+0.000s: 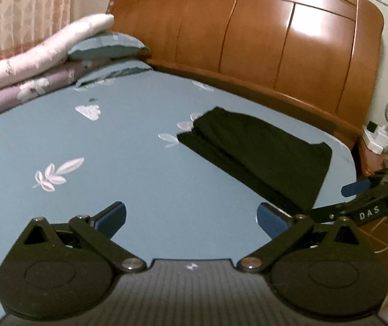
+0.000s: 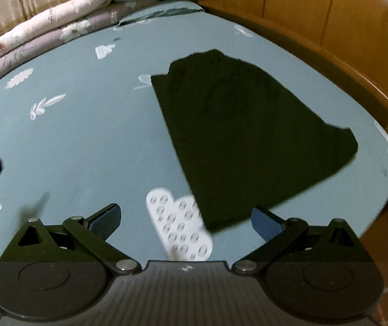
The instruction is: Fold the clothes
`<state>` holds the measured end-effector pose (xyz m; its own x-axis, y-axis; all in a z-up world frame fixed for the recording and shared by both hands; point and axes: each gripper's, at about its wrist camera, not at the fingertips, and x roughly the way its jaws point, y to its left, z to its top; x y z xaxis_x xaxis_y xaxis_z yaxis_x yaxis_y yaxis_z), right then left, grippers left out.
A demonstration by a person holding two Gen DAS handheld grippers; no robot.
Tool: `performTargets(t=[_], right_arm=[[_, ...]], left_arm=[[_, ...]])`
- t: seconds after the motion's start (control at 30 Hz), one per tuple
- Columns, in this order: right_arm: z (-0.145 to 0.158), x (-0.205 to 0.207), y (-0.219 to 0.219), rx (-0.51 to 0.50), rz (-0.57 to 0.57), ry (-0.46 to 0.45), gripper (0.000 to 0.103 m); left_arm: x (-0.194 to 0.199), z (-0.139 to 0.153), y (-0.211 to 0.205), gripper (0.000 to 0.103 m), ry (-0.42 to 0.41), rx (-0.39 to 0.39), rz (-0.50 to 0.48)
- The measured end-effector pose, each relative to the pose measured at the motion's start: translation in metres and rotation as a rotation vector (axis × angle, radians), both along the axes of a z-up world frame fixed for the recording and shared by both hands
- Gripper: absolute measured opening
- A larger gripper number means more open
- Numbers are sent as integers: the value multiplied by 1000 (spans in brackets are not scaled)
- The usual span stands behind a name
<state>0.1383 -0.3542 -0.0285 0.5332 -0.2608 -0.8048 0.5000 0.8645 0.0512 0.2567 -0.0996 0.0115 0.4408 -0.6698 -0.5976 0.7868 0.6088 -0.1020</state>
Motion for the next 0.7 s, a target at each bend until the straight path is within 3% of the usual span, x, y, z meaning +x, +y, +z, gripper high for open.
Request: performTargets(t=[0.2,0.5,0.7], right_arm=[[5,-11,14,1,-92,37,103],[18,-34,10,-47,-216,27,103],[22,-49,-15,62,-300,-47,103]], left_arm=[[-2,-1,-9,102,86,15,-50],[-8,14,-51,102,99,76,-119],[-11,23,-71,102,142,109,-110]])
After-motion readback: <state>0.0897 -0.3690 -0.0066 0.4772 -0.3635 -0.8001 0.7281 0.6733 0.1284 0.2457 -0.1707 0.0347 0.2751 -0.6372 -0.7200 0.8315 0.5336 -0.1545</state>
